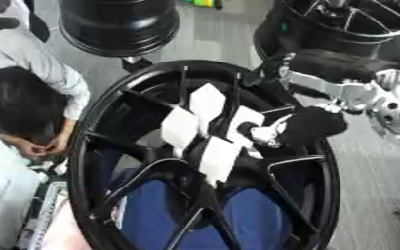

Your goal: Pull the pin out of the wheel hub.

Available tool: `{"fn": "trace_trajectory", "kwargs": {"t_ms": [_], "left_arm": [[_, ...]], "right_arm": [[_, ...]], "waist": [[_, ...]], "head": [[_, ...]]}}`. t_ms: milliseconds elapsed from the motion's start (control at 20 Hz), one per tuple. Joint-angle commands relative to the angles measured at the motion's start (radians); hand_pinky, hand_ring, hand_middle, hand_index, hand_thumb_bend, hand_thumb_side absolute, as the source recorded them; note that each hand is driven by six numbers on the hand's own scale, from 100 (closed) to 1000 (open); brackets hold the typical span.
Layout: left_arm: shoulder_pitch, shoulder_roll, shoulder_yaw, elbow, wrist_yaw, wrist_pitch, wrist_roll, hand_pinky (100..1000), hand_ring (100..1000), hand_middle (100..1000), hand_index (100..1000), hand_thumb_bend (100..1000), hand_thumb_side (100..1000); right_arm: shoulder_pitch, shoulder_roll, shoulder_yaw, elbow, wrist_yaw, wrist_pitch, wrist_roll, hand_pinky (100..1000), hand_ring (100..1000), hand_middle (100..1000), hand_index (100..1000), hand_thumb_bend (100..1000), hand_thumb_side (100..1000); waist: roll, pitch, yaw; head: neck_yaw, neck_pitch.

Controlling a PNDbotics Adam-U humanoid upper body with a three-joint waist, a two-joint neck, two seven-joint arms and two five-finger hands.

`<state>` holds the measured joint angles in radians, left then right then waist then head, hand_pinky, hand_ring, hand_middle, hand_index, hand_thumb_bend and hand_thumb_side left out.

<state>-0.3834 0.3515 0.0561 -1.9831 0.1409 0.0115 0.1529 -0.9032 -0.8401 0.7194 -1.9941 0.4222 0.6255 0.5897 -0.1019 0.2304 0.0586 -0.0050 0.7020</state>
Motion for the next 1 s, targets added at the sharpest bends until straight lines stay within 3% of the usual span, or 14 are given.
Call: {"fn": "trace_trajectory", "kwargs": {"t_ms": [50,1000], "left_arm": [[-0.017,0.018,0.004,-0.017,0.006,-0.005,-0.001,683,733,520,809,100,724],[-0.02,0.014,0.006,-0.017,0.011,-0.008,0.002,684,734,519,809,100,725]], "right_arm": [[-0.004,-0.007,-0.024,-0.006,0.018,0.282,0.286,879,874,840,893,367,661],[0.035,0.018,-0.041,-0.002,0.061,0.282,0.293,880,876,842,896,335,706]], "waist": [[0.007,-0.013,0.001],[0.015,0.002,0.006]], "head": [[-0.007,-0.003],[-0.035,-0.004]]}}
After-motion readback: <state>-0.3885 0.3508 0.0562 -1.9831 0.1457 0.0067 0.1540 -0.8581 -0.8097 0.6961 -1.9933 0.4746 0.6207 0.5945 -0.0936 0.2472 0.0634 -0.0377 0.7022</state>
